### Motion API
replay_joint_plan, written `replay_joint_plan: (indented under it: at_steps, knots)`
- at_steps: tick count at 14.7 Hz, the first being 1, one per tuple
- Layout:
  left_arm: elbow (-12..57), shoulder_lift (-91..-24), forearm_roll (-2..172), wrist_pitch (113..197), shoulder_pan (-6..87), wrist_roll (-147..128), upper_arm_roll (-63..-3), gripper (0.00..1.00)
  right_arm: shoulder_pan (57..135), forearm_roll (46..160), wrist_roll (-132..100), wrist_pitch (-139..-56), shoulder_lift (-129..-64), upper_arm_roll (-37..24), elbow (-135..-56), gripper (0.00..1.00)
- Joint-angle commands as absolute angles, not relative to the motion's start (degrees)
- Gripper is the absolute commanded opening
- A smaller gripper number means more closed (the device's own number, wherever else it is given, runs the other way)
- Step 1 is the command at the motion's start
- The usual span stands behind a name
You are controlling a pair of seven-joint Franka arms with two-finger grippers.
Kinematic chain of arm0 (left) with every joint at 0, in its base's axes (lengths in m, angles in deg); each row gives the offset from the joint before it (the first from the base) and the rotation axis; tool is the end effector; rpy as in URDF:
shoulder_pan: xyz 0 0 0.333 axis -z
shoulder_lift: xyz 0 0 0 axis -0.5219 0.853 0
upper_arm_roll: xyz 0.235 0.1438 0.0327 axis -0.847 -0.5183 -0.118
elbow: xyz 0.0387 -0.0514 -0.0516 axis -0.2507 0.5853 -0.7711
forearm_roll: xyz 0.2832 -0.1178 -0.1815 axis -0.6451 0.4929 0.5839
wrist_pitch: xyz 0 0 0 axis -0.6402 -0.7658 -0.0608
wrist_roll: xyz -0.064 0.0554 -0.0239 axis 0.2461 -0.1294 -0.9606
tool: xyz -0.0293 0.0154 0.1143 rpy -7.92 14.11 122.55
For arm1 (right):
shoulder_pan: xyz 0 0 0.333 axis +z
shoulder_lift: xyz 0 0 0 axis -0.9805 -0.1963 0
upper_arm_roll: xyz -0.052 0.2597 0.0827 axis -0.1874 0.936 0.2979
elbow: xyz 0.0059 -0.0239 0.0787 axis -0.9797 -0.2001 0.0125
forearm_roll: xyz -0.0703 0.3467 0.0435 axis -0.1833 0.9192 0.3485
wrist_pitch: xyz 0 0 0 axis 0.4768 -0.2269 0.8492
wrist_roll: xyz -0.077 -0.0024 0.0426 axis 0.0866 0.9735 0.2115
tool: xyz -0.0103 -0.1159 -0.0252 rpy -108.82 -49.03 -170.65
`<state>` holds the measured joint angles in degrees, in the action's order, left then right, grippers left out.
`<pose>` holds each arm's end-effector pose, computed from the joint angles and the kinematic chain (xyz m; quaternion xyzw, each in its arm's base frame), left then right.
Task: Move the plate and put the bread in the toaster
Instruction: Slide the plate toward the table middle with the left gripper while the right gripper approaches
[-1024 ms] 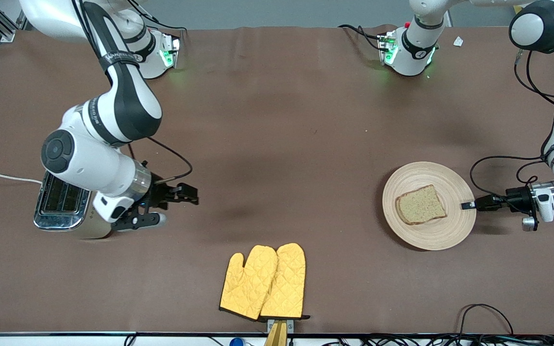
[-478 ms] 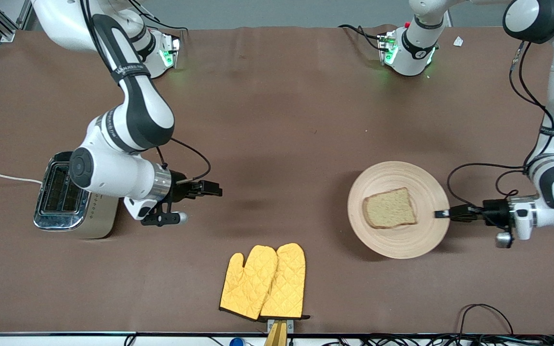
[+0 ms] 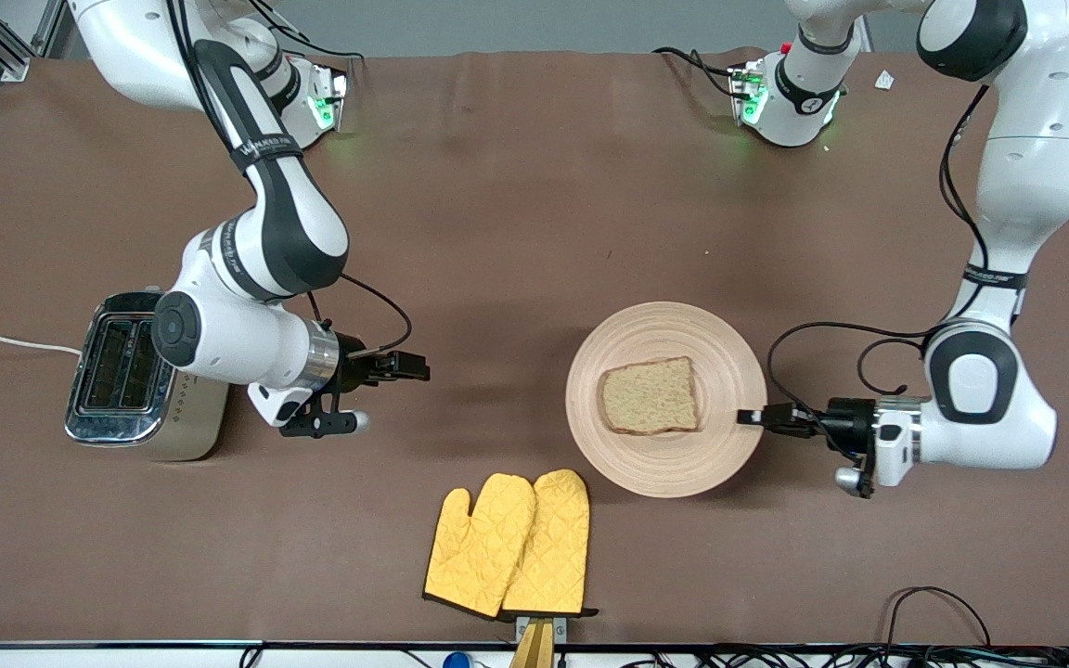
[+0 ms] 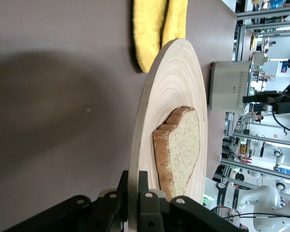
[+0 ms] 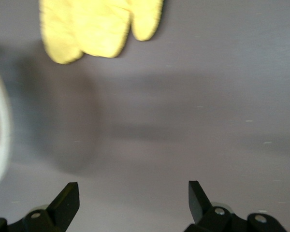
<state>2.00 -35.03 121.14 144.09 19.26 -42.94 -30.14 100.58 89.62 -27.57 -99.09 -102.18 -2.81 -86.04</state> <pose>0.6422 -0.1168 0.2328 0.8641 -0.0751 -0.0752 0.4919 0.5911 0.2449 0.3231 -0.9843 -0.0191 0.0547 0.1665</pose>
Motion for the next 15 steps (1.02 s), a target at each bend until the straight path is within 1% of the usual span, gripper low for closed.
replay_joint_plan:
  at_steps: [1, 3, 6, 8, 10, 12, 15]
  knots:
    - [1.84, -34.71, 125.45, 146.43, 22.57, -42.29, -29.85, 0.0, 101.97, 82.71, -30.91, -100.26, -101.67, -2.68, -87.37, 0.96]
    - [2.1, -34.88, 125.63, 149.51, 26.26, -40.54, -29.85, 0.0, 102.32, 81.37, -31.72, -100.35, -101.58, -2.68, -87.37, 0.96]
    - [2.11, -34.44, 126.25, 151.19, 28.9, -39.47, -29.76, 0.0, 102.58, 80.5, -31.63, -100.35, -101.58, -2.77, -87.37, 0.96]
    - [2.11, -34.36, 129.4, 151.98, 31.45, -39.56, -29.85, 0.0, 104.95, 72.36, -35.03, -100.43, -101.58, -2.77, -87.37, 0.96]
    - [2.11, -34.27, 130.38, 152.33, 32.34, -39.56, -29.76, 0.0, 107.58, 63.48, -44.25, -100.61, -101.58, -2.6, -87.28, 0.96]
    - [2.11, -32.96, 132.3, 153.64, 34.87, -39.74, -29.76, 0.0, 108.47, 62.47, -47.36, -101.48, -101.58, -2.51, -87.2, 0.96]
    - [2.19, -31.55, 132.76, 160.66, 39.45, -40.61, -29.85, 0.0, 107.86, 62.47, -47.36, -101.75, -101.67, -2.42, -87.2, 0.96]
